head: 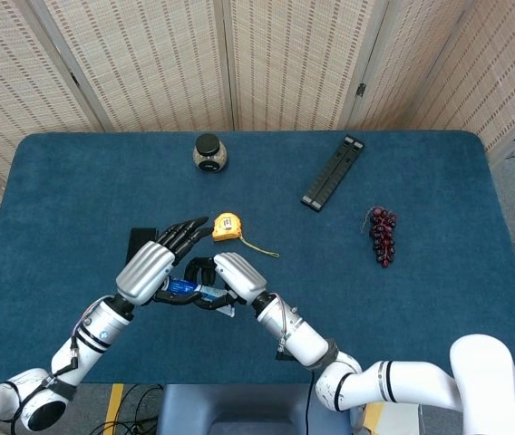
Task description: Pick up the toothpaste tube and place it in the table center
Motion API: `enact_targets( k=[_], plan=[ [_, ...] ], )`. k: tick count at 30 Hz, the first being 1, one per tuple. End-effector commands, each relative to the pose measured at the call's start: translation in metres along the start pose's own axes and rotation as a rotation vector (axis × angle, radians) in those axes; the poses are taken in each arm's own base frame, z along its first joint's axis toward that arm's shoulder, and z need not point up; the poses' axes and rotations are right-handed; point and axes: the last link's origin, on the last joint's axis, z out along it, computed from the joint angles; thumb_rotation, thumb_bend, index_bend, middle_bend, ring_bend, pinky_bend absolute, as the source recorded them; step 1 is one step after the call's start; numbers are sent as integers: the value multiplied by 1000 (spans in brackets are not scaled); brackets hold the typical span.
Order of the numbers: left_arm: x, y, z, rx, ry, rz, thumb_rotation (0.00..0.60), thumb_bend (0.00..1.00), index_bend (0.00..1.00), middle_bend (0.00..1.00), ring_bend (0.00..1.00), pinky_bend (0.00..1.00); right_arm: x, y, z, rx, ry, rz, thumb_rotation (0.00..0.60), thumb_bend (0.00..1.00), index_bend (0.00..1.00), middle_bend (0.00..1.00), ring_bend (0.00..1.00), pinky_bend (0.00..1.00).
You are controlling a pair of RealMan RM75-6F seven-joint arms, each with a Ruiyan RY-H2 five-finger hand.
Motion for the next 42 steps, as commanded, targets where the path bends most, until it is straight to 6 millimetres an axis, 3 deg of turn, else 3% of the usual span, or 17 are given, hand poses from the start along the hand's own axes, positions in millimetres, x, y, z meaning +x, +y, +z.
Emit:
enact_targets(
  k=[1, 12, 21, 32, 42],
  plan=[
    [-1, 0, 0, 5, -10, -4, 0, 0, 0, 0, 0, 126, 0, 0, 0, 2, 3, 1, 600, 702, 735, 695, 581, 547],
    [-1, -1, -2, 21, -18, -4, 0, 0, 0, 0, 0, 127, -3, 1, 0, 1, 0, 1, 600, 717, 741, 700, 589, 554],
    [13, -11, -6, 63, 28, -31, 0, 0, 0, 0, 0, 127, 0, 18, -10, -28, -14, -7, 600, 705, 741, 695, 589, 554],
    [25, -35, -24, 143, 63, -31, 0, 0, 0, 0, 0, 127, 44, 64, -44, -177, -169, -358, 600, 584, 741, 637, 581, 554],
    [27, -52, -31, 195, 90, -33, 0, 0, 0, 0, 0, 126, 73, 98, -69, -243, -211, -605, 600, 573, 738, 602, 550, 554]
  ],
)
